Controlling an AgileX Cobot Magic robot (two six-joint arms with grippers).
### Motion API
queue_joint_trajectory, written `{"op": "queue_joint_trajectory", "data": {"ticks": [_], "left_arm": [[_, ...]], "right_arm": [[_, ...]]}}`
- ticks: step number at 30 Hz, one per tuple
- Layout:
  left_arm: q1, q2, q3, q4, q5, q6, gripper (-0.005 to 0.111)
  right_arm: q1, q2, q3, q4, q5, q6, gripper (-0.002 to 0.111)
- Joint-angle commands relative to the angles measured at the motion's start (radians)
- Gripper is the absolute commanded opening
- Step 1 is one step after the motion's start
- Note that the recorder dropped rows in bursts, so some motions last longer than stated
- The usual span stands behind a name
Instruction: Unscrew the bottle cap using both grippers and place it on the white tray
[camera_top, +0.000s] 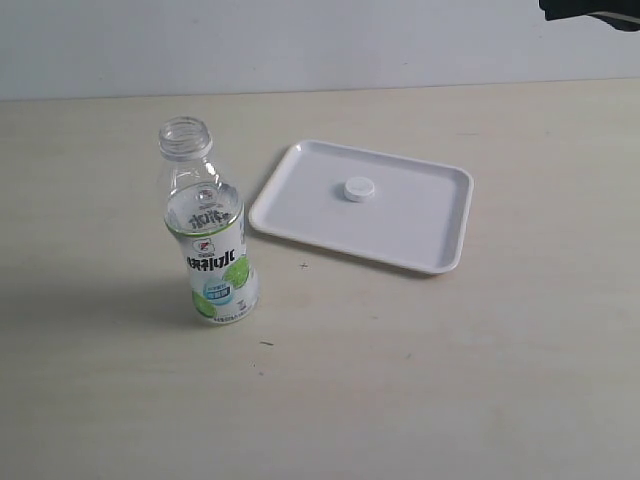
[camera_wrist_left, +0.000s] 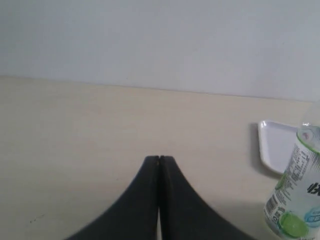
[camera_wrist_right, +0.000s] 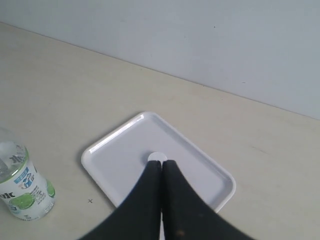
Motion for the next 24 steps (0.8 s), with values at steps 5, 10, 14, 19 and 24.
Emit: {"op": "queue_joint_trajectory", "data": {"ticks": [5,10,14,19,24], "left_arm": [[0.006,-0.007,0.003,0.077,0.114,-0.026,0.000],[0.006,-0.007,0.003,0.077,0.114,-0.026,0.000],[0.006,-0.007,0.003,0.077,0.114,-0.026,0.000],[0.006,-0.007,0.003,0.077,0.114,-0.026,0.000],[0.006,-0.007,0.003,0.077,0.114,-0.026,0.000]], "right_arm": [[-0.002,-0.006,0.005,0.001,-0.015,-0.001,0.000],[-0.002,-0.006,0.005,0.001,-0.015,-0.001,0.000],[-0.002,-0.006,0.005,0.001,-0.015,-0.001,0.000],[-0.002,-0.006,0.005,0.001,-0.015,-0.001,0.000],[-0.002,-0.006,0.005,0.001,-0.015,-0.001,0.000]]}}
